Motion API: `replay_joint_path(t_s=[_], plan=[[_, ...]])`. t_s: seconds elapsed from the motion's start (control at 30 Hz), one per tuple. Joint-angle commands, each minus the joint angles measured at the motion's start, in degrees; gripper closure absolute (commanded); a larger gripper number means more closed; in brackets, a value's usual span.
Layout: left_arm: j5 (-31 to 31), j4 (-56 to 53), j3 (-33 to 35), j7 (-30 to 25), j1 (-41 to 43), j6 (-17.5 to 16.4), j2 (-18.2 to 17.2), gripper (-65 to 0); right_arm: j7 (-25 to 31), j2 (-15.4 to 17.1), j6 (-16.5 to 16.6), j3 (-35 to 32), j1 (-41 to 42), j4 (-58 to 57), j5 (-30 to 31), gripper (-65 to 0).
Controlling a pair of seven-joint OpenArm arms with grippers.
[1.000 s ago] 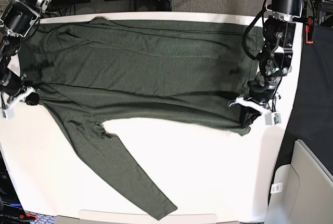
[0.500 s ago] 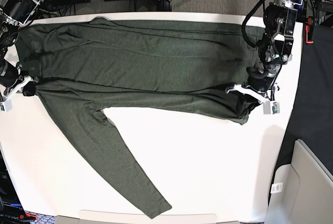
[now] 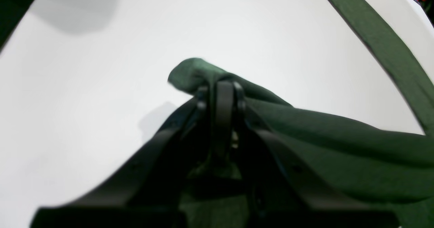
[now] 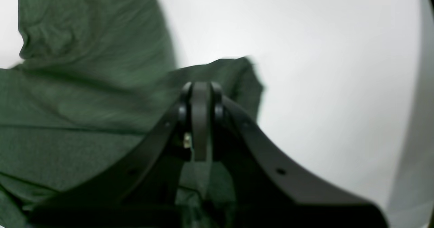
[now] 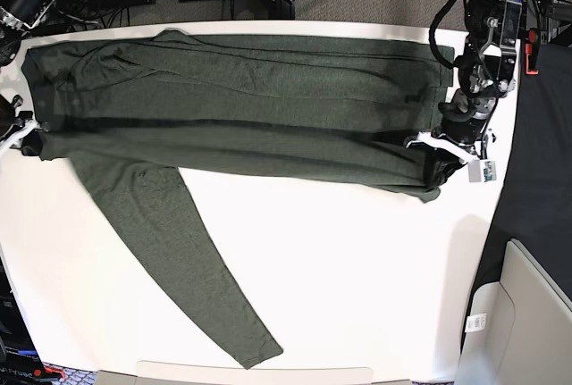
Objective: Fold the T-shirt properly
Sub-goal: 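Lay the folded hem down and release it with both grippers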
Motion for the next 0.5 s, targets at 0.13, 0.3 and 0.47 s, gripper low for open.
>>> replay_joint_path(t_s=[0.13,0.3,0.47], plan=[[-0.03,1.01,-0.43,1.49,1.08,-0.23,-0.93,-0.1,0.84,1.10,0.32,0.15,0.33,0.92,1.45,-0.4],[0.15,1.01,-0.60,6.59,1.08,-0.23,-0.76,-0.1,0.84,0.58,0.32,-0.03,0.25,0.75,1.45,-0.4],[0.15,-0.75,-0.43,7.12,1.00,-0.23,-0.67,-0.1,0.93,0.93,0.32,-0.03,-0.46,0.75,1.36,-0.4]])
